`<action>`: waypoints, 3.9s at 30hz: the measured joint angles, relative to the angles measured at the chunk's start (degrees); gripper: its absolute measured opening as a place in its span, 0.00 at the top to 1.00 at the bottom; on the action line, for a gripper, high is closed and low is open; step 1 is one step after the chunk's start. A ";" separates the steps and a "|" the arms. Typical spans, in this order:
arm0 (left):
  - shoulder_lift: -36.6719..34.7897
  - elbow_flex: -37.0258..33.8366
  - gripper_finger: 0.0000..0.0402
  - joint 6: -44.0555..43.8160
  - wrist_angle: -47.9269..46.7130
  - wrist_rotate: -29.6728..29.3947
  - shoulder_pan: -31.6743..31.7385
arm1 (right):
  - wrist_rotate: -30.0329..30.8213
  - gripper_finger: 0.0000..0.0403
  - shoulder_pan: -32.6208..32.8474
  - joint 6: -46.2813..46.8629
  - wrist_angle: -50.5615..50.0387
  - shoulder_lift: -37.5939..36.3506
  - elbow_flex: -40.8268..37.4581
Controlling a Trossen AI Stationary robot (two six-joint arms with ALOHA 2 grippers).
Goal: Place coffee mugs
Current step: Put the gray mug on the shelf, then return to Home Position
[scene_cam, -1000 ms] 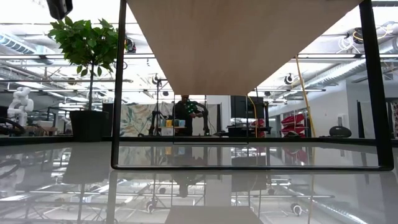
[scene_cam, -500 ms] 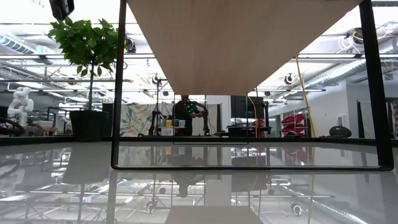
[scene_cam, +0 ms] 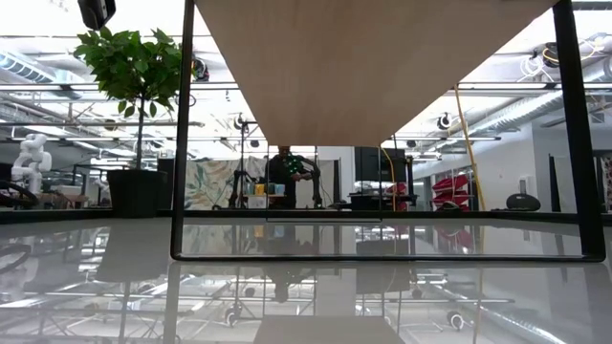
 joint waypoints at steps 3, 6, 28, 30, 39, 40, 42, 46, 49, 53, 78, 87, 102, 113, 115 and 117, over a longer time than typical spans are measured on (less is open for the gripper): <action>0.00 0.00 0.85 0.00 -0.35 -0.02 0.00 | 1.69 0.89 -0.48 1.03 -4.16 -0.44 3.58; 0.00 0.00 0.85 0.00 -1.09 -0.07 0.00 | 2.89 0.89 -1.62 0.90 -10.05 -0.44 8.26; 0.00 -0.01 0.85 -0.07 -4.49 0.00 0.00 | 7.94 0.89 -20.75 -19.95 -26.30 3.32 34.24; 0.00 -0.02 0.85 -0.09 -4.52 0.02 0.00 | 7.84 0.89 -22.34 -24.27 -26.90 5.38 36.70; 0.00 0.00 0.85 -0.17 -4.56 0.04 0.00 | 9.37 0.89 -26.64 -36.92 -34.32 13.32 46.71; 0.00 -0.01 0.85 -0.15 -4.58 0.04 0.00 | 9.86 0.89 -27.04 -37.80 -35.19 13.83 47.68; 0.00 -0.02 0.85 -0.15 -4.69 0.04 0.00 | 11.24 0.89 -27.73 -39.13 -36.69 14.75 49.45; 0.00 -0.02 0.85 0.04 -5.10 0.04 0.00 | 14.29 0.89 -29.48 -42.72 -36.88 16.60 52.59; 0.00 -0.02 0.85 0.03 -5.34 0.04 0.00 | 13.58 0.89 -30.74 -45.75 -36.66 17.90 53.65; -0.02 -0.02 0.85 -0.41 -5.99 0.02 0.00 | 12.38 0.89 -31.46 -48.67 -36.27 19.20 53.83; -0.02 -0.02 0.85 -0.83 -6.22 0.13 0.00 | 14.56 0.85 -32.92 -51.43 -33.92 22.90 53.88; -0.01 -0.02 0.85 -1.01 -6.18 0.55 0.00 | 15.02 0.84 -32.92 -51.39 -30.75 22.80 53.86; -0.02 -0.02 0.85 -0.71 -6.19 1.05 0.00 | 15.39 0.67 -32.85 -51.47 -30.16 21.15 53.83; -0.02 -0.02 0.85 15.21 -5.35 2.04 0.00 | 20.24 0.64 -32.26 -51.99 -30.30 11.88 53.81; -0.02 -0.02 0.85 17.23 -3.27 2.02 0.00 | 23.65 0.65 -32.15 -53.43 -30.05 10.15 53.81; -0.02 -0.02 0.85 18.31 -0.51 1.85 0.00 | 27.76 0.67 -32.13 -56.61 -29.25 8.42 53.81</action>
